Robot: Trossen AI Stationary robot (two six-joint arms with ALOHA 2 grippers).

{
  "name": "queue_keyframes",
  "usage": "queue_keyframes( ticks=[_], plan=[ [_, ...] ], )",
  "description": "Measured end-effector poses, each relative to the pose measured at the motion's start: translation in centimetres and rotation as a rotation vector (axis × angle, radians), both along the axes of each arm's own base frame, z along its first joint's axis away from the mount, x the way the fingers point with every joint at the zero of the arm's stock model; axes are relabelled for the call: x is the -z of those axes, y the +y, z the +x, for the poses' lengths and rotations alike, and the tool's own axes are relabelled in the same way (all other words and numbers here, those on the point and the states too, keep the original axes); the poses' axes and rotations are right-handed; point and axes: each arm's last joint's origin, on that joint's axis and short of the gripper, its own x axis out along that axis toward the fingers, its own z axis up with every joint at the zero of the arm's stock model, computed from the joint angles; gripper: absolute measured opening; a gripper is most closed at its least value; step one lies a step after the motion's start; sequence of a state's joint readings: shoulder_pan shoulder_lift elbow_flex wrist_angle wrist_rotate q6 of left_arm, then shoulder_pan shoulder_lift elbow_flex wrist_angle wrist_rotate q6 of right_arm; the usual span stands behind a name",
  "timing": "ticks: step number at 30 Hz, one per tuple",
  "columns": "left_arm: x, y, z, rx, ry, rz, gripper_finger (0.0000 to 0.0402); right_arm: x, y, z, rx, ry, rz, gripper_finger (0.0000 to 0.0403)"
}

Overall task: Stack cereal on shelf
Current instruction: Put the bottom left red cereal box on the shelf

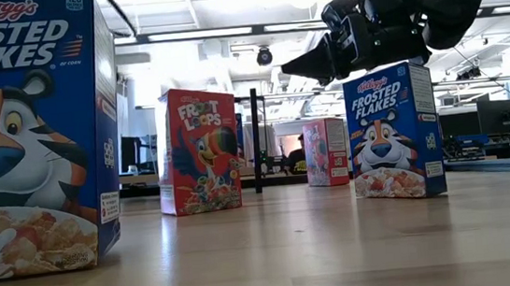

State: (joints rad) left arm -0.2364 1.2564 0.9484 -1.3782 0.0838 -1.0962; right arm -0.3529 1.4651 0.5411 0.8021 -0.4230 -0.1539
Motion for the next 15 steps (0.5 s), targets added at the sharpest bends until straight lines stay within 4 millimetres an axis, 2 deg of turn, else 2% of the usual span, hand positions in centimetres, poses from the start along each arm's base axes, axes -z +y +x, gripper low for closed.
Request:
queue_keyframes(
  ticks=[8, 15],
  plan=[
    [0.53, -0.06, 0.01, 0.051, -0.006, -0.012, 0.0195, 0.00, 0.04, 0.00, -0.015, -0.001, 0.002, 0.0000],
    [0.12, 0.28, 0.27, 0.134, -0.026, -0.003, 0.0165, 0.00, 0.05, 0.00, -0.015, -0.001, 0.002, 0.0000]
  ],
)
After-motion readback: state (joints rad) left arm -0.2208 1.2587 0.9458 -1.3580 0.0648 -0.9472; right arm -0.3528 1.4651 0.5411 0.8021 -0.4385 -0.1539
